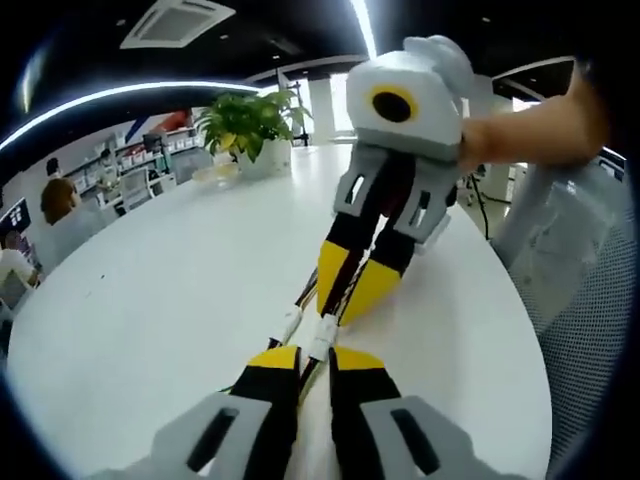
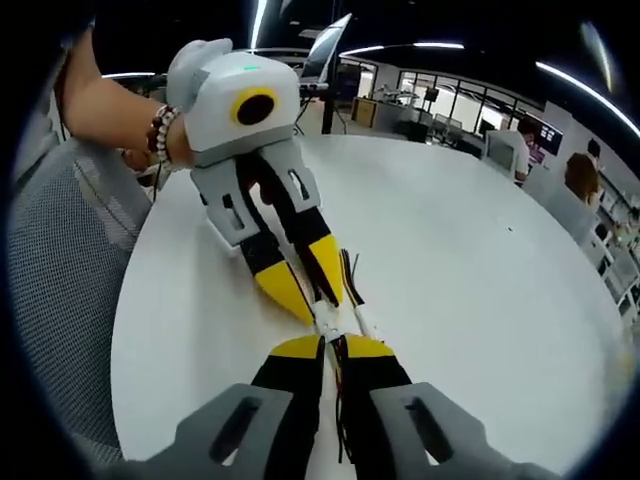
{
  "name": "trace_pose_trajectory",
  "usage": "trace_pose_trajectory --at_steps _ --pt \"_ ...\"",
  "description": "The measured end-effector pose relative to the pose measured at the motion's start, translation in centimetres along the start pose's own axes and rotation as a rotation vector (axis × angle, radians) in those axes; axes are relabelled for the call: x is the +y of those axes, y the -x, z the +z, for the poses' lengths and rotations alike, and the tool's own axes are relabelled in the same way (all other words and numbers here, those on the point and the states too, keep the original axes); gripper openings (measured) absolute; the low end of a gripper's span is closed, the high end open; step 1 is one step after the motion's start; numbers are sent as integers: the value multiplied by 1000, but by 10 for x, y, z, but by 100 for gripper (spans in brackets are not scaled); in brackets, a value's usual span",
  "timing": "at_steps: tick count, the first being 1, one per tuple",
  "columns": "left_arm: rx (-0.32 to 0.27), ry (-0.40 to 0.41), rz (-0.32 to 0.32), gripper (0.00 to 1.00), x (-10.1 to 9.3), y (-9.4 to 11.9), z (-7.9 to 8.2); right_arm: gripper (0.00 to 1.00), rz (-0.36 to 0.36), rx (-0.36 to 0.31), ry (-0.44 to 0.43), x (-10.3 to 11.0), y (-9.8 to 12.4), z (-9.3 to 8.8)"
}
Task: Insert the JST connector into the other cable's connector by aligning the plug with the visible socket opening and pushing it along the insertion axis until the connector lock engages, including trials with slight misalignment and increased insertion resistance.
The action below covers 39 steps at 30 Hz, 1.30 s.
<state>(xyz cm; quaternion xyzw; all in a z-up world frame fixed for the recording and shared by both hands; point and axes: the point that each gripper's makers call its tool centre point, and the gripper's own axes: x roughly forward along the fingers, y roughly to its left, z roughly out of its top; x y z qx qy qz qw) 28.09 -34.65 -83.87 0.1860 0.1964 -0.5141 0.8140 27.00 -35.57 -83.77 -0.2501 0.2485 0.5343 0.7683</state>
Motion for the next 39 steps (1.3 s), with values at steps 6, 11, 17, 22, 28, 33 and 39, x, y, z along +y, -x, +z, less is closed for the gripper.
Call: trace_pose_trajectory --at_steps 6,11,17,22,28,33,39 --pt "7 40 19 4 4 0 -3 4 -22 20 13 -4 -5 -7" --pt "-1 82 17 4 5 1 -4 4 -32 36 23 -6 -6 -11" --pt "4 91 17 4 4 0 -7 4 -44 32 8 -8 -7 -11" --pt "2 104 17 5 4 0 -8 5 -44 19 -11 -8 -7 -11" --pt "2 113 23 5 7 1 -9 5 -42 18 -54 -8 -7 -12" --pt "4 112 28 5 8 2 -10 6 -51 16 -77 -10 -6 -13" --pt "1 110 33 5 9 4 -11 8 -48 19 -90 -9 -5 -14"
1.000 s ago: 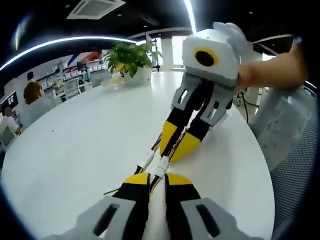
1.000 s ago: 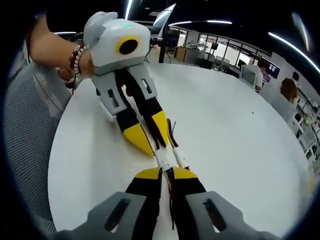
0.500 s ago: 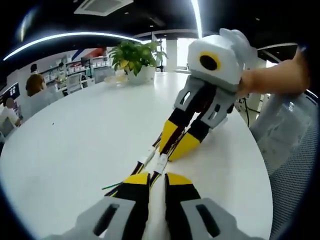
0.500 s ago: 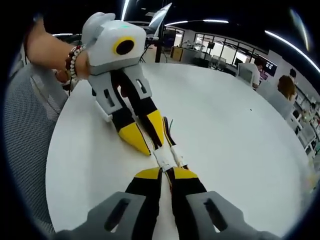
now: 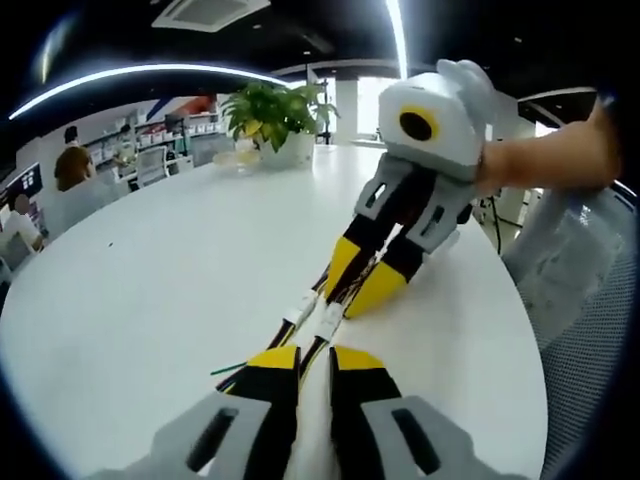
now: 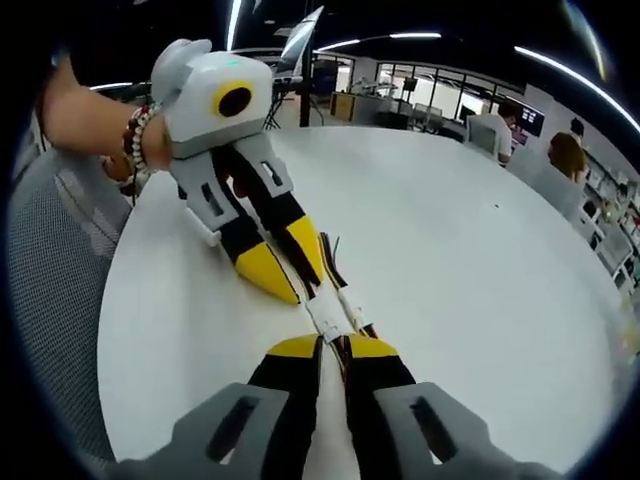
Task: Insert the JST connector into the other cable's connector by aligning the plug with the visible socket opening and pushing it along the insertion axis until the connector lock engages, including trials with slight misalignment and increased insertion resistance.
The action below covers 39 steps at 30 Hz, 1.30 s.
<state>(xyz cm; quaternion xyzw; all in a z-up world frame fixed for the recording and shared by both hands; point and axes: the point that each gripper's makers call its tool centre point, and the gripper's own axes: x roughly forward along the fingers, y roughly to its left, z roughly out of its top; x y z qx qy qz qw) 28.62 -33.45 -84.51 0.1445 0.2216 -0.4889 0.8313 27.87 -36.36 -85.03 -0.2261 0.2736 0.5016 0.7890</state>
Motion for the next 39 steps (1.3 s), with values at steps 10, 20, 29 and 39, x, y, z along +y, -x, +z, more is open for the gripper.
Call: trace_pose_trajectory --at_steps 10,20,29,39 --pt "-45 6 7 9 0 3 12 13 -10 -21 -17 -3 5 7" --pt "-68 41 28 18 5 8 19 20 -44 -37 -28 -10 11 12" --pt "-89 68 46 31 9 12 24 32 -93 -59 -48 -19 21 18" --pt "-119 126 79 37 22 28 35 36 -139 -54 -51 -25 34 21"
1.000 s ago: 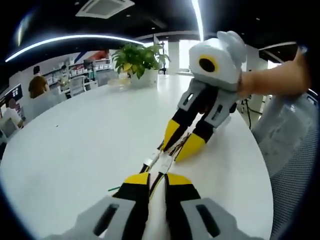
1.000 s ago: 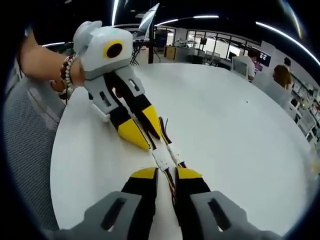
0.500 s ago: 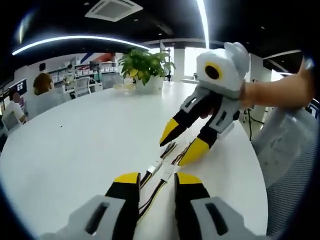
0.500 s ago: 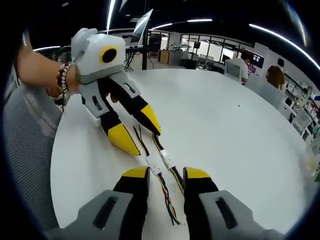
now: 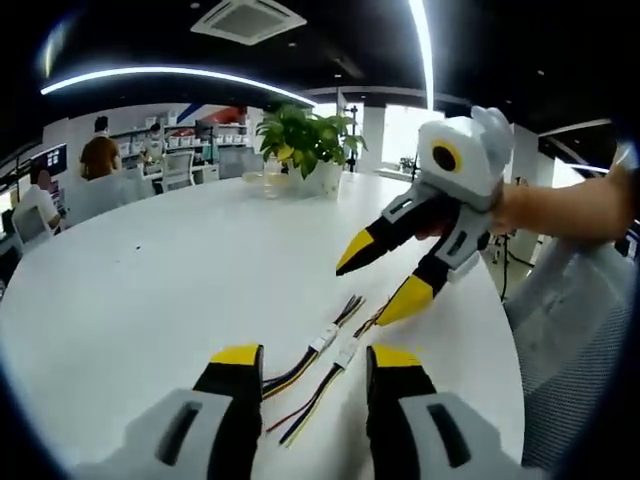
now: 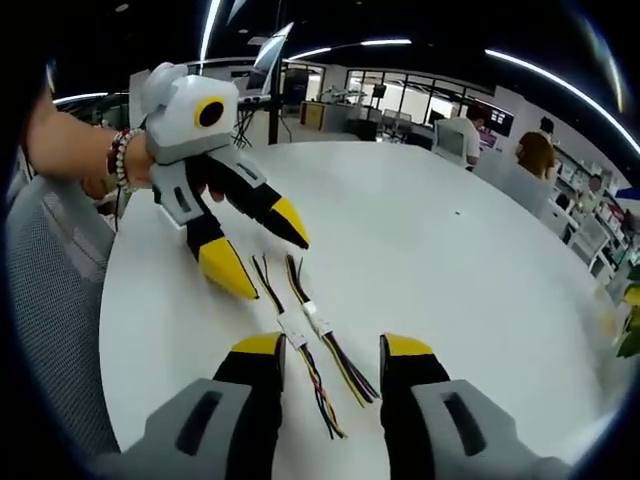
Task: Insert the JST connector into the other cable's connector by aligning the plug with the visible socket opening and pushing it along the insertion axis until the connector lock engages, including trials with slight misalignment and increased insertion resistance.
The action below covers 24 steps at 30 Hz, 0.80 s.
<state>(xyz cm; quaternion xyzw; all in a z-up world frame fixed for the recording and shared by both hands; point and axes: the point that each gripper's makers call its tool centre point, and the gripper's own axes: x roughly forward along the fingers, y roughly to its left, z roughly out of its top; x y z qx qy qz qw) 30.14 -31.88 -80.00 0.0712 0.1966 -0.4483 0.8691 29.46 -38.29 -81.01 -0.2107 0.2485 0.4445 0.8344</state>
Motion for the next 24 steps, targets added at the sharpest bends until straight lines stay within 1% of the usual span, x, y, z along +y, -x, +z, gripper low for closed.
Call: trace_pose_trajectory --at_steps 2,4,7,12,14,15,17,18,20,24 --pt "-18 -2 11 41 2 3 8 38 -12 -7 -12 -2 4 3" --pt "-39 -7 37 48 5 7 16 40 -26 -15 -23 -5 7 5" --pt "-79 -21 36 46 5 12 28 42 -42 -25 -33 -8 13 7" --pt "-67 -25 52 55 4 16 33 45 -76 -44 -59 -16 21 10" --pt "-58 -21 57 57 6 17 34 46 -88 -53 -69 -19 25 12" --pt "-48 -17 70 59 9 20 35 47 -103 -60 -77 -22 29 14" --pt "-58 -14 90 63 12 24 40 49 -117 -68 -86 -24 33 16" --pt "-77 -14 104 65 15 26 46 50 -128 -78 -97 -26 35 18" --pt "-91 -7 120 68 18 31 53 51 -139 -90 -114 -28 40 19" --pt "-114 0 150 76 21 40 67 51 -156 -89 -107 -27 47 16"
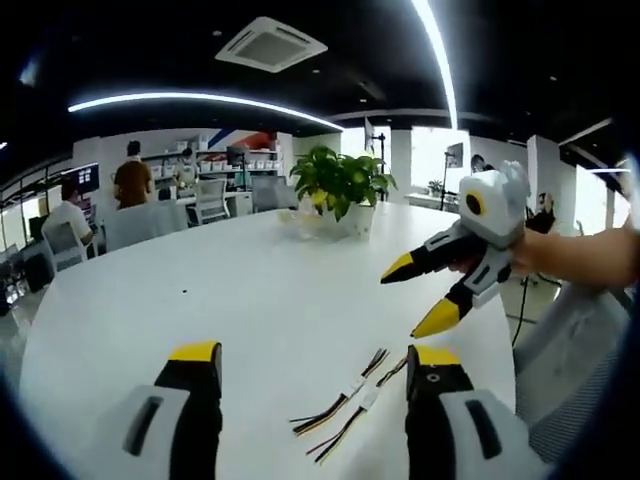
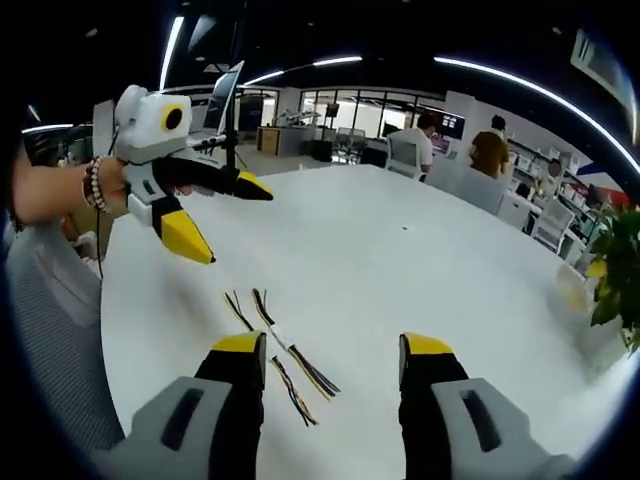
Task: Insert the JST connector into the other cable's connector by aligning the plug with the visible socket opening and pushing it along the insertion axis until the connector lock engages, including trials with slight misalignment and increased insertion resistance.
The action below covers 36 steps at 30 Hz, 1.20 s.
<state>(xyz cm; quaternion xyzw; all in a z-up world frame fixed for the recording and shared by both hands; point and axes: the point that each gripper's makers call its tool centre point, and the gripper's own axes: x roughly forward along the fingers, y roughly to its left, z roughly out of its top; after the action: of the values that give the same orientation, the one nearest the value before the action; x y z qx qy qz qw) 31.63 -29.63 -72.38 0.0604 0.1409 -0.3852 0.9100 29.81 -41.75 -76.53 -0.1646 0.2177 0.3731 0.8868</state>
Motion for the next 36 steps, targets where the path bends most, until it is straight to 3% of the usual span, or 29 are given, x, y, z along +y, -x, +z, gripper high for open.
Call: trace_pose_trajectory --at_steps 5,9,17,19,23,26,29,36 --pt "-16 -36 46 86 0 9 13 52 -17 -4 -8 0 7 2" --pt "-27 -12 17 96 -13 17 17 53 -27 -35 -14 2 16 8" --pt "-79 -29 17 98 -25 39 34 54 -70 -60 -31 1 34 9" --pt "-124 -15 25 98 -27 50 43 54 -80 -57 -27 2 40 8" --pt "-152 -5 29 97 -33 72 49 56 -94 -132 -71 7 54 24" --pt "-218 37 31 97 -37 92 58 57 -109 -201 -104 12 69 42" --pt "-202 51 37 97 -38 110 48 56 -119 -289 -131 17 93 60" --pt "-139 37 141 96 -30 153 17 57 -187 -274 -102 27 134 52"
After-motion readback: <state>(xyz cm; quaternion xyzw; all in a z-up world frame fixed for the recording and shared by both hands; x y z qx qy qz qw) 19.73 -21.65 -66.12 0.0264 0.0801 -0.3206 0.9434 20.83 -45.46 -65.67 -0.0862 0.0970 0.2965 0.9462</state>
